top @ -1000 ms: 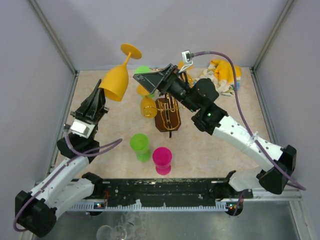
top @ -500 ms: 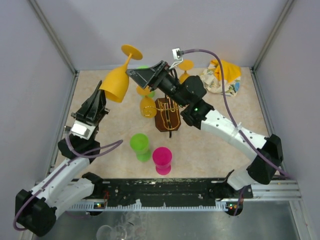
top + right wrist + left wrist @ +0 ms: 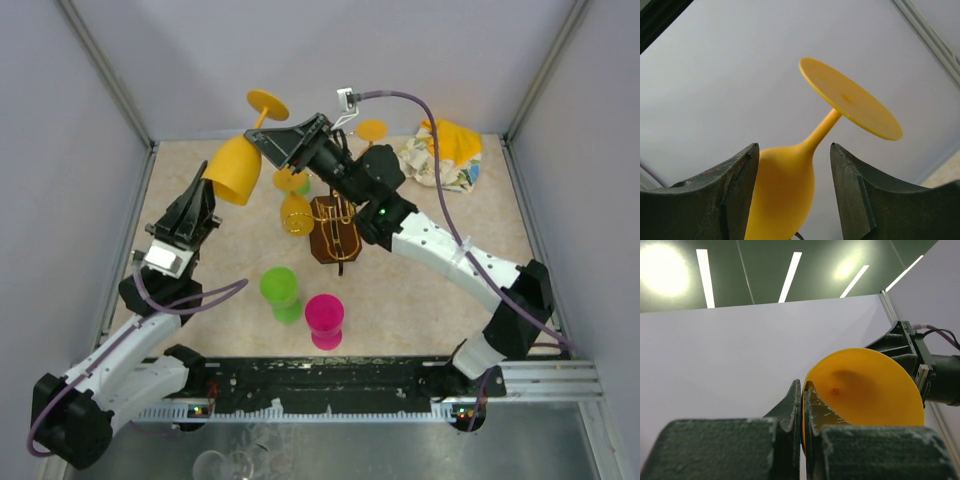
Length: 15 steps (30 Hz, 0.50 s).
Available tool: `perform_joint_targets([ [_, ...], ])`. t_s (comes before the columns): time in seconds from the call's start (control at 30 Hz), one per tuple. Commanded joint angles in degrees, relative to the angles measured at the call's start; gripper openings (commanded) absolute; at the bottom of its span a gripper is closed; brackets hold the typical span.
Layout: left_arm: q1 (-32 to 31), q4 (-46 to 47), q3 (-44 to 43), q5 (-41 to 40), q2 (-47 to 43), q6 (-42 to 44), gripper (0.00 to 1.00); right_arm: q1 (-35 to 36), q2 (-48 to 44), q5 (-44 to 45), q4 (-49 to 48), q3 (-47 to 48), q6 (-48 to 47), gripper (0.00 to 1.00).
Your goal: Place the wine glass upside down on the wine glass rack
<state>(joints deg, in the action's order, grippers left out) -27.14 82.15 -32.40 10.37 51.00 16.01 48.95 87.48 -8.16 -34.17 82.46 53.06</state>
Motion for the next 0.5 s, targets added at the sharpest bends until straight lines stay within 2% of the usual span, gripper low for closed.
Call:
perform_joint_targets([
  [0.0, -0.4, 3.4, 0.2, 0.7, 0.1, -1.7, 0.0, -0.3, 1.1, -1.2, -2.2, 3.9, 0.6, 0.58],
  [0.13, -0.5, 3.9, 0.2, 1.0, 0.2, -2.1, 0.0, -0.3, 2.0, -1.2, -2.3, 4.4, 0.5, 0.55],
  [0.27, -0.5, 4.4, 0.3, 1.1, 0.5, -2.2, 0.0, -0.2, 2.5, -2.0, -2.5, 4.9, 0.6, 0.46],
  [0.47, -0.6, 4.9, 0.2, 1.5, 1.4, -2.8, 0.0, -0.2, 2.5, -2.6, -1.8, 5.3, 0.0, 0.22],
])
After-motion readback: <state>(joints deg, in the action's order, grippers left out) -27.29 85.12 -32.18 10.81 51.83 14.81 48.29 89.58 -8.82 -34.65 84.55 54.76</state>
